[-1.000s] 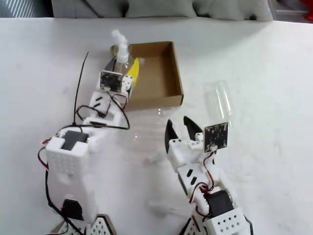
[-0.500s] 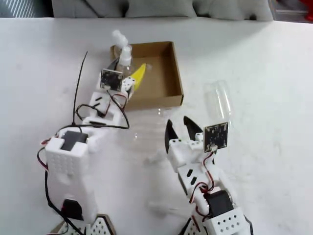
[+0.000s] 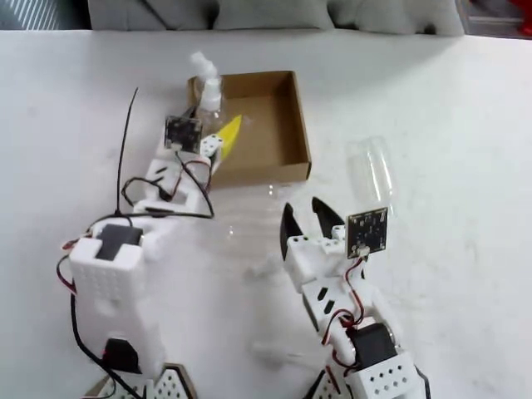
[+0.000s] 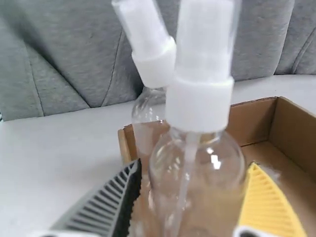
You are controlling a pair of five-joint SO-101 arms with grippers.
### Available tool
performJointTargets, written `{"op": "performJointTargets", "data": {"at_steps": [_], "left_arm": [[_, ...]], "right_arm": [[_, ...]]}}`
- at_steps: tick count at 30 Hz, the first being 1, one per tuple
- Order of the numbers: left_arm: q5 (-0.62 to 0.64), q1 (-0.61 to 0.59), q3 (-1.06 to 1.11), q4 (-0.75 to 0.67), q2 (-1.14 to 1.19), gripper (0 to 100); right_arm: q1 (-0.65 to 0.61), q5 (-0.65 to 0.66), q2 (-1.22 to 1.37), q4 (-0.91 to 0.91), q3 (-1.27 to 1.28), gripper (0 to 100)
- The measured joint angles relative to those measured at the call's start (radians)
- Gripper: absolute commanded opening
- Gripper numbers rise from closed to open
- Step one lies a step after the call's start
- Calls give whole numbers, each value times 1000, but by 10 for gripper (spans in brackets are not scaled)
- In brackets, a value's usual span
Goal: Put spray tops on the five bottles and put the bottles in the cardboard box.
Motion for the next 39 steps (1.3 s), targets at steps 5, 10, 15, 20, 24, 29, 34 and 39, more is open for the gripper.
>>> {"op": "performJointTargets", "data": {"at_steps": [5,10,15,20,24,29,34,39], "left_arm": [[-2,-6,54,0,-86,321],[-2,-5,103,0,-181,321],[-2,14,212,0,-301,321],[-2,58,358,35,-474,321],[-2,77,453,172,-634,321],[-2,83,559,345,-829,321],[-2,84,664,419,-1000,318],[-2,84,767,420,-1162,317]], "right_arm": [[0,0,0,0,0,152],[0,0,0,0,8,152],[0,0,0,0,11,152],[0,0,0,0,11,155],[0,0,0,0,11,156],[0,-5,0,-75,29,264],[34,-143,0,-91,34,319],[29,-252,0,-91,34,319]]}}
